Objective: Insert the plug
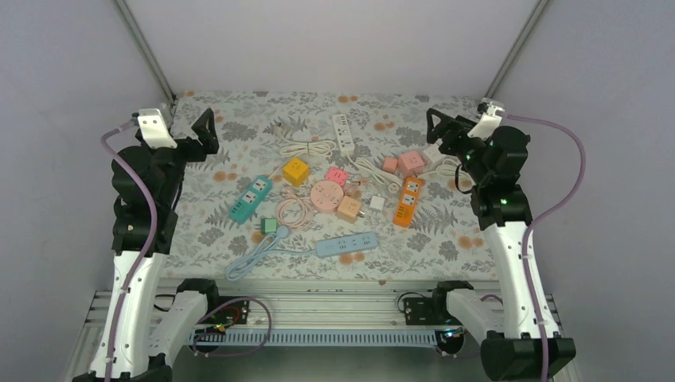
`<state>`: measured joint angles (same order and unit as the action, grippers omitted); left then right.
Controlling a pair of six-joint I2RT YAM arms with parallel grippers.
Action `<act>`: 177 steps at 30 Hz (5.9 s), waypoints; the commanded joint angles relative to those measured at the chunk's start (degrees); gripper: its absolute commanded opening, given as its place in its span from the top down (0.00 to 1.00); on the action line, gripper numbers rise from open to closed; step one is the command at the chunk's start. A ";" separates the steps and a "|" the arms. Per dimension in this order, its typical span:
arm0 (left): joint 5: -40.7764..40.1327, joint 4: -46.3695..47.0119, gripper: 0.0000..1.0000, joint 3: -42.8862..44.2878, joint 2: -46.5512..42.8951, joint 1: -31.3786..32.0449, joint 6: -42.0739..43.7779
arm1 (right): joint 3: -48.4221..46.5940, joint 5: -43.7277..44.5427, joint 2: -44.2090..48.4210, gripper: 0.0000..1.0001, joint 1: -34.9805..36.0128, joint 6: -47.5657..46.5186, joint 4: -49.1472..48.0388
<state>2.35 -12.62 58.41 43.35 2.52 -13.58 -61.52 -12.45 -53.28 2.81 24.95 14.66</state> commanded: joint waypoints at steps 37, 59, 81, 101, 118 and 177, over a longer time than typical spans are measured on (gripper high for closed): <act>35.29 18.39 0.00 -12.82 7.40 -2.39 -4.89 | -12.70 20.52 -52.80 0.00 5.62 -16.41 13.14; 35.25 19.99 0.00 -12.80 9.79 -0.45 -10.95 | -7.04 15.61 -44.39 0.39 6.89 -16.67 4.12; 36.29 43.43 0.00 -14.66 22.52 21.94 -23.79 | 10.09 -42.94 -18.63 0.40 16.35 20.41 -41.23; 17.00 20.56 0.00 2.32 33.71 29.77 -27.05 | 8.54 9.70 -18.45 0.40 32.61 -12.76 -33.94; 23.88 13.75 0.04 7.78 36.99 30.00 -20.04 | 9.84 13.72 -22.53 0.40 38.06 -17.06 -39.05; 47.77 -18.59 0.50 17.83 37.02 27.82 63.95 | -13.68 -32.28 -26.12 0.23 28.23 -67.43 19.05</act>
<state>46.89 -32.69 74.74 81.28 30.59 50.96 -73.52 -43.86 -78.91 30.04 -41.12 33.19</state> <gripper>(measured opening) 0.632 0.819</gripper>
